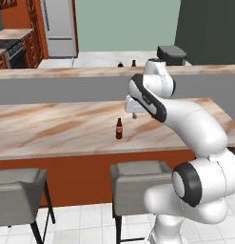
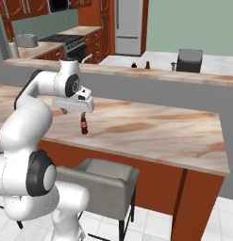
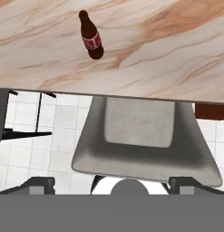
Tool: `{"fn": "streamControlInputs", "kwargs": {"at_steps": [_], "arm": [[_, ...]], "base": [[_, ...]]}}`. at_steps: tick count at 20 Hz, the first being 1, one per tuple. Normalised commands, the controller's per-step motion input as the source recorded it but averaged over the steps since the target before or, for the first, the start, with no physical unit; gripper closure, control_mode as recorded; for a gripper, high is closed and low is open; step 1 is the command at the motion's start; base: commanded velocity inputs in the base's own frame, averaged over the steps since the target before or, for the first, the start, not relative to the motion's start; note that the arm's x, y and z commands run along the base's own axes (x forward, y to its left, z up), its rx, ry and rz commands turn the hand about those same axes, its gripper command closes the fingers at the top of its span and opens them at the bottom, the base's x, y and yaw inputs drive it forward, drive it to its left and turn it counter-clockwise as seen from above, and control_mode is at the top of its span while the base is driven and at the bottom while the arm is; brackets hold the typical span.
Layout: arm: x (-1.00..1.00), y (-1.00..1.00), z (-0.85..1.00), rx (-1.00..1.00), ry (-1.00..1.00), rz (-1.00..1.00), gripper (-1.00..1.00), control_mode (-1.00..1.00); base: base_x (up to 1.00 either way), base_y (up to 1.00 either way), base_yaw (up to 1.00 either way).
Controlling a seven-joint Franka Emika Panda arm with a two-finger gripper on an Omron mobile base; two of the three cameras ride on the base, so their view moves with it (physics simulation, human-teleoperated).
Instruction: Place the large bottle from the dining counter next to the other large bottle outside the sink, and place the small bottle from the dining counter next to the other small bottle inside the sink.
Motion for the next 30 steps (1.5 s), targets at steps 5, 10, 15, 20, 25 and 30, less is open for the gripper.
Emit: {"fn": "streamControlInputs", "kwargs": {"at_steps": [5,10,15,20,25,30], "arm": [[0.00,0.00,0.00,0.00,0.00,0.00,-1.00,1.00],[0.00,0.00,0.00,0.00,0.00,0.00,-1.00,1.00],[0.00,0.00,0.00,0.00,0.00,0.00,-1.00,1.00],[0.00,0.00,0.00,0.00,0.00,0.00,-1.00,1.00],[0.00,0.00,0.00,0.00,0.00,0.00,-1.00,1.00],[0.00,0.00,0.00,0.00,0.00,0.00,-1.00,1.00]], "base": [[0.65,0.35,-0.30],[0.63,0.39,-0.38],[0.06,0.07,-0.07],[0.00,0.00,0.00],[0.00,0.00,0.00],[0.00,0.00,0.00]]}}
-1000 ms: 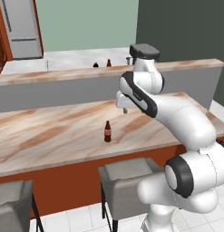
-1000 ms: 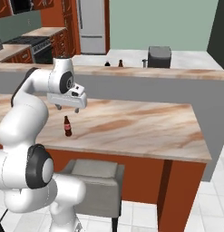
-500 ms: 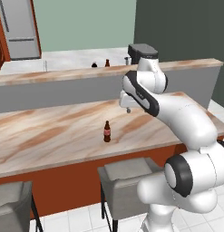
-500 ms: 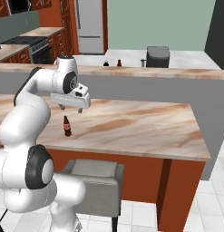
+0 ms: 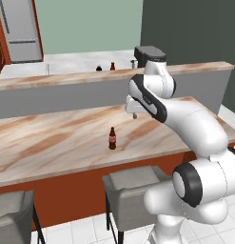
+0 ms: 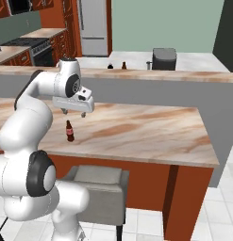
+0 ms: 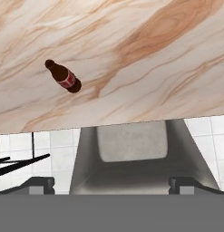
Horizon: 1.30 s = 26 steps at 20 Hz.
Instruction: Place the large bottle from the dining counter next to the other large bottle outside the sink, and place the small bottle from the dining counter next to the other small bottle inside the sink.
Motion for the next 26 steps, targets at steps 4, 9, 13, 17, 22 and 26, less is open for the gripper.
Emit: {"fn": "streamControlInputs", "kwargs": {"at_steps": [4,9,13,17,22,26], "arm": [[0.00,0.19,0.00,0.00,-0.02,0.00,-1.00,-1.00],[0.00,0.72,0.00,0.00,0.00,0.02,-1.00,-1.00],[0.04,0.69,0.00,0.00,0.00,0.03,-1.00,-1.00],[0.07,0.18,0.00,0.00,0.00,0.02,-1.00,-1.00],[0.24,0.20,0.00,0.00,0.00,0.00,-1.00,-1.00],[0.01,0.12,0.10,0.00,-0.08,0.00,-1.00,-1.00]], "base": [[0.00,0.00,0.00],[0.00,0.00,0.00],[0.00,0.00,0.00],[0.00,0.00,0.00],[0.00,0.00,0.00],[0.00,0.00,0.00]]}}
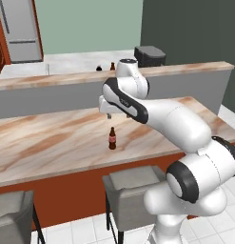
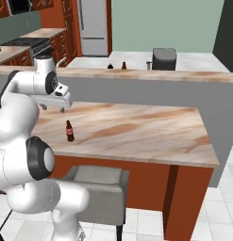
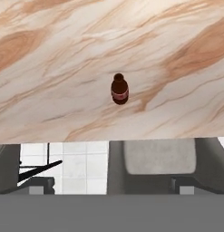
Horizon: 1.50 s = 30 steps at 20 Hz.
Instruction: Place the large bottle from the dining counter next to the other large bottle outside the sink, and place the small bottle from the dining counter next to the other small bottle inside the sink.
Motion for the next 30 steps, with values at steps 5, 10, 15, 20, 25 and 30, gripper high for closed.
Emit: {"fn": "streamControlInputs", "kwargs": {"at_steps": [5,10,15,20,25,30], "arm": [[0.17,0.01,0.00,0.00,-0.05,0.06,-1.00,-1.00],[0.01,-0.03,0.00,0.00,0.00,0.18,-1.00,-1.00],[0.00,-0.14,0.00,0.00,0.00,0.27,-1.00,-1.00],[-0.01,-0.21,0.00,0.00,0.00,0.28,-1.00,-1.00],[-0.03,-0.03,0.00,0.00,0.00,0.03,-1.00,-1.00],[0.10,0.00,-0.31,0.00,0.07,-0.03,-1.00,-1.00]], "base": [[0.00,0.00,0.00],[0.00,0.00,0.00],[0.00,0.00,0.00],[0.00,0.00,0.00],[0.00,0.00,0.00],[0.00,0.00,0.00]]}}
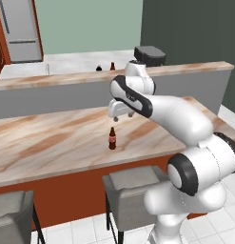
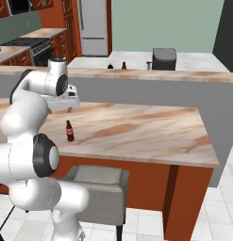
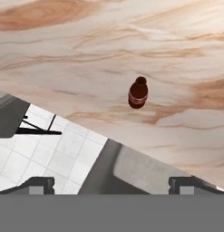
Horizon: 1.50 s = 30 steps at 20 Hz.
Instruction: Place the large bottle from the dining counter next to the other large bottle outside the sink, and place the small bottle from the dining counter next to the other small bottle inside the sink.
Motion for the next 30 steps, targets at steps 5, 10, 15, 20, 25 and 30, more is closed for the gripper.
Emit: {"fn": "streamControlInputs", "kwargs": {"at_steps": [5,10,15,20,25,30], "arm": [[0.13,0.03,-0.27,-0.04,0.03,-0.05,-1.00,-1.00],[0.00,0.00,0.01,-0.07,0.04,-0.13,-1.00,-1.00],[0.00,0.00,0.06,-0.01,0.00,-0.16,-1.00,-1.00],[0.06,0.00,0.00,0.00,0.00,-0.10,-1.00,-1.00],[0.26,0.04,0.00,0.00,0.00,-0.08,-1.00,-1.00],[0.34,0.12,-0.01,-0.01,0.00,-0.07,-1.00,-1.00]], "base": [[0.00,0.00,0.00],[0.00,0.00,0.00],[0.00,0.00,0.00],[0.00,0.00,0.00],[0.00,0.00,0.00],[0.00,0.00,0.00]]}}
